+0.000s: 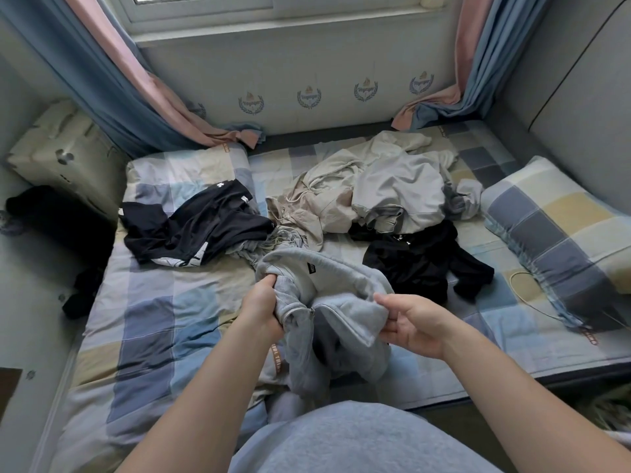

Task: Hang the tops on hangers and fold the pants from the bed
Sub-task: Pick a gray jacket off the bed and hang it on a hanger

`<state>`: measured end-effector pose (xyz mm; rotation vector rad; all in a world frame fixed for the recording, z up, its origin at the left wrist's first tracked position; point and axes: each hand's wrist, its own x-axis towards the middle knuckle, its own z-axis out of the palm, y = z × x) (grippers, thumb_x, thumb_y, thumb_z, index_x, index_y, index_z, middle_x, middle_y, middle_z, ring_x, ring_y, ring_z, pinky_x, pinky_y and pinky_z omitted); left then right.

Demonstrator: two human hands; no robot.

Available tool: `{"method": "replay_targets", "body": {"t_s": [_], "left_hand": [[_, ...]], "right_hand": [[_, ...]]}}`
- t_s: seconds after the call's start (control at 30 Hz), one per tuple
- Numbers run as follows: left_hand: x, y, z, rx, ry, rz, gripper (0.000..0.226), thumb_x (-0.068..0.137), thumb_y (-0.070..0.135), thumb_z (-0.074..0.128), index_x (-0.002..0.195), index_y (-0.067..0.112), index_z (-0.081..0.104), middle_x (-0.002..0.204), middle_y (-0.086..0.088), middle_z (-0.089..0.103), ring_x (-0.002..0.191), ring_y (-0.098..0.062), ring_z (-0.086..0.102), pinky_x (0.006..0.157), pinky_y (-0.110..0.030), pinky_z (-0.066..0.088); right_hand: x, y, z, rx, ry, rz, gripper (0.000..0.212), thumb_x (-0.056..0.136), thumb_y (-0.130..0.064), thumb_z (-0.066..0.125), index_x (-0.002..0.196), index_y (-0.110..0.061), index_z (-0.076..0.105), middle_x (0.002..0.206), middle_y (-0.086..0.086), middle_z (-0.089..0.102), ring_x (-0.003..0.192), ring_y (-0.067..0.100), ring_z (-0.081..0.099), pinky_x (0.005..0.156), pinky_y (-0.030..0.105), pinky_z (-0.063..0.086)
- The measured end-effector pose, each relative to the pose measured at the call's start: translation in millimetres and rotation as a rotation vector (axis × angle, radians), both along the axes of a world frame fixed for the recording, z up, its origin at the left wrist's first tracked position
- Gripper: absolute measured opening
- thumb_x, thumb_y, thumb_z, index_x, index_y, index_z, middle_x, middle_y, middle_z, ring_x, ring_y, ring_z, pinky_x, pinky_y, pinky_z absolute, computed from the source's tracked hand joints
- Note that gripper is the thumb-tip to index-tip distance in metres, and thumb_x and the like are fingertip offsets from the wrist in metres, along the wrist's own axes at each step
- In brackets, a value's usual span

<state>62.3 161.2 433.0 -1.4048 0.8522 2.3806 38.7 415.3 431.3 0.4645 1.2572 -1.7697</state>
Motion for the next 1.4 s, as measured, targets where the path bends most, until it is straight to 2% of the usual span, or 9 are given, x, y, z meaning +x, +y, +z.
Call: {"method": "replay_targets", "body": {"t_s": [0.17, 0.37, 0.57, 0.73, 0.9, 1.0, 1.07, 1.23, 1.4], "left_hand": [[2.7, -0.8, 1.4, 0.027, 0.010, -0.020, 0.049, 0.104, 0.040, 0.045, 0.073, 0.007, 0.063, 0.056, 0.001, 0.056, 0.042, -0.010, 0.054, 0.042, -0.019, 0.047], [4.6, 8.6, 14.4, 0.039, 0.017, -0.119, 0.043, 0.105, 0.038, 0.044, 0.094, 0.002, 0.065, 0.072, -0.010, 0.070, 0.059, -0.022, 0.069, 0.053, -0.030, 0.055], [5.1, 21.8, 29.6, 0.005, 0.021, -0.217, 0.045, 0.106, 0.040, 0.041, 0.087, 0.005, 0.062, 0.060, -0.009, 0.066, 0.047, -0.021, 0.065, 0.044, -0.026, 0.053], [10.0, 27.2, 28.4, -0.034, 0.014, -0.270, 0.045, 0.106, 0.037, 0.040, 0.087, 0.002, 0.062, 0.059, -0.011, 0.067, 0.048, -0.022, 0.066, 0.043, -0.026, 0.052], [15.1, 24.3, 23.3, -0.081, -0.030, -0.295, 0.043, 0.105, 0.040, 0.043, 0.090, 0.004, 0.063, 0.056, -0.010, 0.066, 0.042, -0.023, 0.065, 0.040, -0.031, 0.052], [14.4, 24.6, 21.6, -0.098, -0.036, -0.368, 0.042, 0.104, 0.041, 0.045, 0.099, 0.005, 0.066, 0.068, -0.012, 0.070, 0.056, -0.026, 0.069, 0.048, -0.032, 0.054], [16.2, 24.1, 22.0, -0.119, -0.031, -0.452, 0.040, 0.103, 0.041, 0.047, 0.108, 0.007, 0.067, 0.079, -0.012, 0.071, 0.067, -0.027, 0.069, 0.054, -0.032, 0.054], [21.9, 9.1, 21.3, -0.220, 0.001, -0.667, 0.034, 0.098, 0.037, 0.058, 0.114, 0.009, 0.069, 0.091, -0.012, 0.075, 0.070, -0.025, 0.073, 0.054, -0.032, 0.057], [28.0, -6.1, 9.3, -0.391, 0.174, -0.834, 0.031, 0.088, 0.024, 0.066, 0.114, 0.006, 0.069, 0.093, -0.016, 0.076, 0.089, -0.033, 0.073, 0.090, -0.048, 0.058]], "right_hand": [[0.8, -5.4, 4.1, -0.341, -0.085, -0.316, 0.045, 0.089, -0.023, 0.063, 0.126, 0.003, 0.062, 0.122, 0.020, 0.067, 0.115, 0.029, 0.066, 0.104, 0.043, 0.051], [-2.3, -8.4, 4.4, -0.422, -0.116, -0.467, 0.033, 0.087, -0.017, 0.058, 0.115, 0.000, 0.065, 0.109, 0.018, 0.070, 0.098, 0.027, 0.072, 0.081, 0.043, 0.062], [0.8, -19.6, 2.0, -0.296, -0.258, -0.226, 0.044, 0.084, -0.034, 0.063, 0.112, 0.000, 0.061, 0.114, 0.023, 0.059, 0.110, 0.035, 0.060, 0.109, 0.043, 0.043], [2.3, -13.1, -6.4, -0.142, -0.172, -0.274, 0.062, 0.094, -0.058, 0.052, 0.106, -0.003, 0.076, 0.105, 0.019, 0.071, 0.092, 0.031, 0.072, 0.081, 0.043, 0.055], [9.5, -5.2, -10.9, 0.543, 0.338, -0.310, 0.042, 0.098, -0.061, 0.045, 0.099, -0.021, 0.057, 0.107, 0.006, 0.065, 0.098, 0.021, 0.063, 0.087, 0.041, 0.052], [17.7, -9.0, -0.8, 0.655, 0.477, -0.151, 0.051, 0.086, -0.069, 0.056, 0.099, -0.020, 0.058, 0.097, 0.002, 0.065, 0.089, 0.021, 0.064, 0.076, 0.037, 0.057], [22.9, -18.0, 3.4, 0.670, 0.385, -0.028, 0.051, 0.083, -0.065, 0.064, 0.097, -0.015, 0.063, 0.092, 0.005, 0.069, 0.081, 0.024, 0.068, 0.064, 0.038, 0.061], [41.8, -38.5, 0.9, 0.793, 0.323, -0.045, 0.029, 0.094, -0.035, 0.063, 0.089, -0.007, 0.063, 0.095, 0.016, 0.069, 0.091, 0.036, 0.067, 0.082, 0.056, 0.059], [97.3, -44.0, 2.2, 0.852, 0.336, -0.310, 0.040, 0.101, -0.034, 0.053, 0.078, -0.003, 0.063, 0.073, 0.010, 0.064, 0.075, 0.030, 0.064, 0.067, 0.038, 0.051]]}}
